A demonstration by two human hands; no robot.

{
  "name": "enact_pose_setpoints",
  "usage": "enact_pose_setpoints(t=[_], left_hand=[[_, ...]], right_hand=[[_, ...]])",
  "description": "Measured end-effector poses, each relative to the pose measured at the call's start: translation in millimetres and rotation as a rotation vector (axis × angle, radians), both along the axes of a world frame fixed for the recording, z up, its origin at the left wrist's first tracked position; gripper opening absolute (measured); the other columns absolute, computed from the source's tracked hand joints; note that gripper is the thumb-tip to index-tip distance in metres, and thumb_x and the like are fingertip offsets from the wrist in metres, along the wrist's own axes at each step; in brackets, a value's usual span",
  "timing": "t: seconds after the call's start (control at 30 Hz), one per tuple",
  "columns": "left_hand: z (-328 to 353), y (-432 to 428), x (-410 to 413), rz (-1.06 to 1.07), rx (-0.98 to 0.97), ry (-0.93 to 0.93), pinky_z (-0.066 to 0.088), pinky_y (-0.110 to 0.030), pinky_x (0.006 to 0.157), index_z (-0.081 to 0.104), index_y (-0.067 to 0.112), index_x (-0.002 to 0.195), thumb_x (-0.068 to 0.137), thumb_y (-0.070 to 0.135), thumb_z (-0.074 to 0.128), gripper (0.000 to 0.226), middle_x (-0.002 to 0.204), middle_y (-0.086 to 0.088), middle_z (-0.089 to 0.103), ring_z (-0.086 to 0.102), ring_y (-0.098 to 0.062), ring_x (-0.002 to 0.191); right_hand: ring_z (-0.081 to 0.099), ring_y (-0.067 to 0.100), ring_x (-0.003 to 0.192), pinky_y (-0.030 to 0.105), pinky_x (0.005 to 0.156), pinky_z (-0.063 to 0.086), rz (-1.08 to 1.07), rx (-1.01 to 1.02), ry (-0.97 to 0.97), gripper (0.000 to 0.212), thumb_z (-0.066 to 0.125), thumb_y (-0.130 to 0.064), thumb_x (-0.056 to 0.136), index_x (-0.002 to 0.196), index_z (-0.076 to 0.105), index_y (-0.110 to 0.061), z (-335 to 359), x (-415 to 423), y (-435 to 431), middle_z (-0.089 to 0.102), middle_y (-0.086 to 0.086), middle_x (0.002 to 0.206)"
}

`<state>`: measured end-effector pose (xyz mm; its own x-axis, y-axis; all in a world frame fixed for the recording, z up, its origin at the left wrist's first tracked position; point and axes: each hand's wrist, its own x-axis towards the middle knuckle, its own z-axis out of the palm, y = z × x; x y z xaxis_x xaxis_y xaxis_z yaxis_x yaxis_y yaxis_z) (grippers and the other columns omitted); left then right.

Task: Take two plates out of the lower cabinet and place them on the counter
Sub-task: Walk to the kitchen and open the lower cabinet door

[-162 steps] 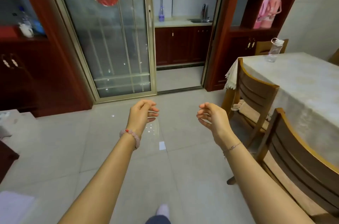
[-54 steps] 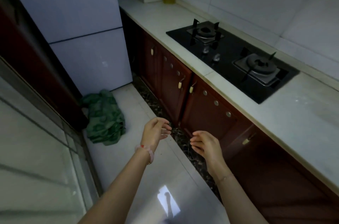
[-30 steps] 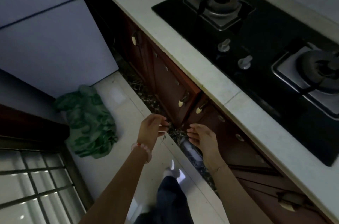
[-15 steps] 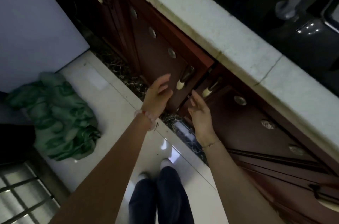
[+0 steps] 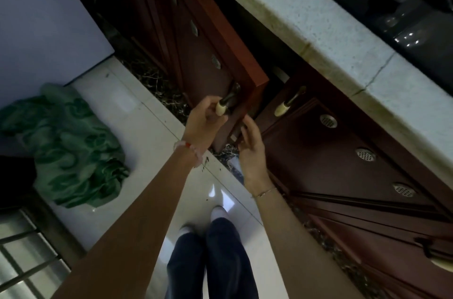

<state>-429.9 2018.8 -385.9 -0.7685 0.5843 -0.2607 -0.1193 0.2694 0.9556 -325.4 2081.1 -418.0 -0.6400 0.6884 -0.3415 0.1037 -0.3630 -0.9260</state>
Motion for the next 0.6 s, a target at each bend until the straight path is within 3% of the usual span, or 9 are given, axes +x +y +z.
enact_pose_setpoints(t=[0.1,0.17,0.27,0.37,0.47,0.6], left_hand=[[0.5,-26.5,-2.5,0.079,-0.006,0.003,0.041,-0.001,0.062,0.055,0.002,0.109,0.084,-0.001,0.058,0.026,0.08,0.002,0.056,0.052,0.014,0.064],[2.9,-40.0,-4.9,0.107,-0.016,0.011,0.042,-0.001,0.065,0.056,0.002,0.112,0.085,0.002,0.058,0.026,0.08,0.003,0.057,0.054,0.009,0.07],[7.0,-53.5,-7.9,0.112,-0.012,0.007,0.042,-0.002,0.071,0.057,0.003,0.115,0.087,0.0,0.056,0.029,0.09,-0.004,0.06,0.055,-0.007,0.083],[11.5,-63.0,-9.7,0.114,0.006,-0.004,0.043,-0.004,0.072,0.056,0.001,0.116,0.088,-0.003,0.052,0.029,0.092,-0.004,0.06,0.056,-0.01,0.086],[10.9,-74.9,-12.2,0.119,0.046,-0.031,0.045,-0.009,0.077,0.053,-0.002,0.119,0.089,-0.006,0.048,0.031,0.101,-0.014,0.057,0.054,-0.017,0.094],[6.2,-90.3,-16.8,0.16,0.015,0.04,0.042,-0.005,0.073,0.054,-0.002,0.117,0.09,-0.004,0.048,0.027,0.096,-0.017,0.054,0.052,-0.015,0.087]], right_hand=[[0.04,0.021,0.134,0.012,0.101,0.04,0.035,-0.019,-0.036,0.068,0.025,0.032,0.078,0.137,0.038,0.001,1.0,-1.4,-25.0,0.043,0.011,0.142],[0.039,0.018,0.134,0.01,0.1,0.038,0.062,0.021,-0.069,0.065,0.025,0.029,0.08,0.136,0.04,-0.002,2.7,-3.2,-38.3,0.045,0.005,0.137],[0.038,0.019,0.135,0.022,0.11,0.032,0.062,0.032,-0.065,0.063,0.026,0.028,0.082,0.136,0.039,-0.002,2.8,-7.0,-52.7,0.044,0.008,0.14],[0.039,0.021,0.134,0.015,0.104,0.036,0.054,0.018,-0.046,0.061,0.026,0.029,0.082,0.135,0.039,0.002,4.2,-9.9,-62.4,0.042,0.014,0.143],[0.045,0.018,0.127,0.011,0.101,0.037,0.081,0.082,-0.062,0.059,0.028,0.029,0.081,0.132,0.044,0.002,2.4,-12.7,-71.3,0.049,0.005,0.133],[0.052,0.014,0.117,0.016,0.103,0.038,0.118,0.126,-0.074,0.058,0.029,0.028,0.08,0.12,0.054,-0.005,0.4,-17.9,-80.8,0.057,-0.007,0.116]])
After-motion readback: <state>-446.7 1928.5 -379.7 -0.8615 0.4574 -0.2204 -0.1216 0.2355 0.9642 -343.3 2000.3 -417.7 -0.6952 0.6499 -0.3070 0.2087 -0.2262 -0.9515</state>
